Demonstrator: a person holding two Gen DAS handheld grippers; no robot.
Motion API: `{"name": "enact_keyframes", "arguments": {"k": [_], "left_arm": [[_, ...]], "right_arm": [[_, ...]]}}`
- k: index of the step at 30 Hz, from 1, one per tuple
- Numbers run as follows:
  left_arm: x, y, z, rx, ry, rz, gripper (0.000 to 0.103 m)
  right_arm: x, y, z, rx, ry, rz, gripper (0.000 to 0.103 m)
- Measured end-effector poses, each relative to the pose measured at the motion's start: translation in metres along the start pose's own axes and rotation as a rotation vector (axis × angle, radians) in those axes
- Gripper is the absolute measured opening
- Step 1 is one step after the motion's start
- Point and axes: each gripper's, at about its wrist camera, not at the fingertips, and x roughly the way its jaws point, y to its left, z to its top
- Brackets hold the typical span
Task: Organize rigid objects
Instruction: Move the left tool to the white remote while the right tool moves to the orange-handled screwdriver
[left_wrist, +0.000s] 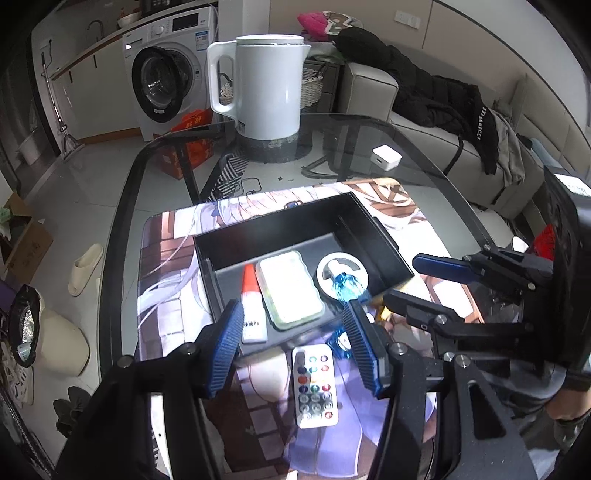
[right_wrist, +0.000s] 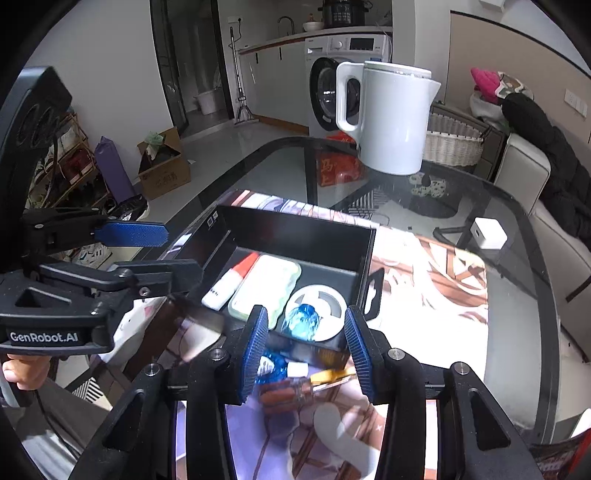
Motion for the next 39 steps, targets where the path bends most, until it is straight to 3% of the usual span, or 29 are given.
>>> {"name": "enact_keyframes", "arguments": {"k": [15, 21, 28, 39], "left_arm": [[0.027, -0.011, -0.032, 0.053, 0.148, 0.003, 0.056], [0.048, -0.008, -0.041, 0.028, 0.206, 0.017, 0.056], [0.066, -0.004, -0.050, 0.001, 0.248, 0.022, 0.056], [0.075, -0.014, -0.055, 0.047, 0.273, 0.038, 0.056]], "right_arm": [[0.018, -0.008, -0.022, 0.074, 0.112, 0.068, 0.044], [0.040, -0.011, -0.032, 0.098, 0.189, 0.094, 0.044], [0.054, -0.012, -0.037, 0.112, 0.214, 0.082, 0.045], [0.054, -0.022, -0.053, 0.065, 0.274, 0.092, 0.046]]}}
